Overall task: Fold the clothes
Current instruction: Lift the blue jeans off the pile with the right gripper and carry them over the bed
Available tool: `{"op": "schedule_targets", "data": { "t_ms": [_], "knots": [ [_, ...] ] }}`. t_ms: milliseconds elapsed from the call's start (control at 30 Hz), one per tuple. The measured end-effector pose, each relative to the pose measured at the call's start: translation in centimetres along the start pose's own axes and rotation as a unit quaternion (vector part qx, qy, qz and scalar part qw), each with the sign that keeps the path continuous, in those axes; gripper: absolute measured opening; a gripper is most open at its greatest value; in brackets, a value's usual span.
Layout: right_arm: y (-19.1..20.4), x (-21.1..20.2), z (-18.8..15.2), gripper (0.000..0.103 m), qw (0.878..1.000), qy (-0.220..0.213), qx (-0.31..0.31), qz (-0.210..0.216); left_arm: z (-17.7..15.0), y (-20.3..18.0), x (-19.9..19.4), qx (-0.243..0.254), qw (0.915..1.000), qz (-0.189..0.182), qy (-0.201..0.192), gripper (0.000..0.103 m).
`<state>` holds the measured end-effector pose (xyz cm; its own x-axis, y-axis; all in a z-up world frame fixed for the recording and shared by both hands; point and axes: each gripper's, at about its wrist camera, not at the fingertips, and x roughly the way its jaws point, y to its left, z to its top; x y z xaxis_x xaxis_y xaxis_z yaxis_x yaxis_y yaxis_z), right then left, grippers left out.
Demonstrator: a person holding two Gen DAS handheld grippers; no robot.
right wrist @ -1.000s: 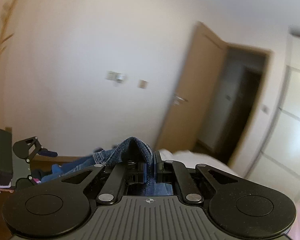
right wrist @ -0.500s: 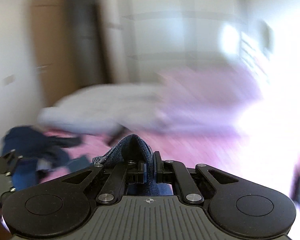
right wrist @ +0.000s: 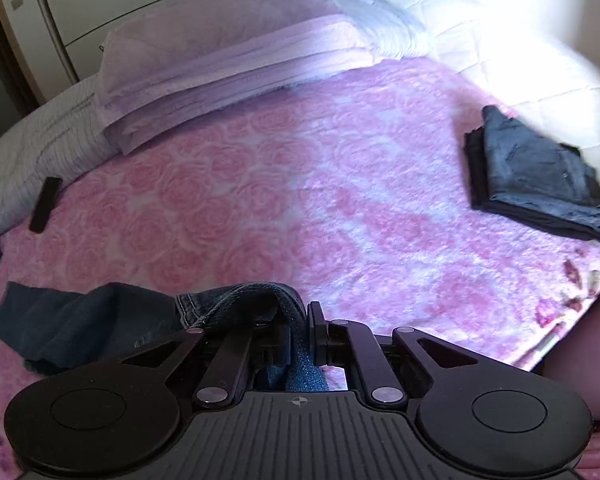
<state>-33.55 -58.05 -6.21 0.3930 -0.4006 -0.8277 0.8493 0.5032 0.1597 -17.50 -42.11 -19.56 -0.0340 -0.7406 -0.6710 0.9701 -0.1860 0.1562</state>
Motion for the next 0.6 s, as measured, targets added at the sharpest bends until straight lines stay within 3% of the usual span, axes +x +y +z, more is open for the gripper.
{"op": "schedule_targets", "data": {
  "t_ms": [167, 400, 500, 600],
  "knots": [
    [-1.5, 1.9, 3.3, 0.006, 0.995, 0.030, 0.072, 0.063, -0.9, -6.8, 1.0, 0.024, 0.9986, -0.033, 0.033, 0.102],
    [-11.3, 11.2, 8.2, 0.006, 0.972, 0.078, 0.199, 0.101, 0.6, -17.6, 6.0, 0.044, 0.9958, -0.020, 0.078, 0.102],
    [-15.2, 14.5, 8.5, 0.006, 0.960, 0.103, 0.231, 0.117, 0.7, -22.2, 9.8, 0.071, 0.9929, -0.025, 0.093, 0.101],
    [-17.8, 16.2, 8.4, 0.006, 0.957, 0.114, 0.231, 0.134, -0.2, -26.3, 13.6, 0.137, 0.9845, -0.034, 0.103, 0.095]
  ]
}}
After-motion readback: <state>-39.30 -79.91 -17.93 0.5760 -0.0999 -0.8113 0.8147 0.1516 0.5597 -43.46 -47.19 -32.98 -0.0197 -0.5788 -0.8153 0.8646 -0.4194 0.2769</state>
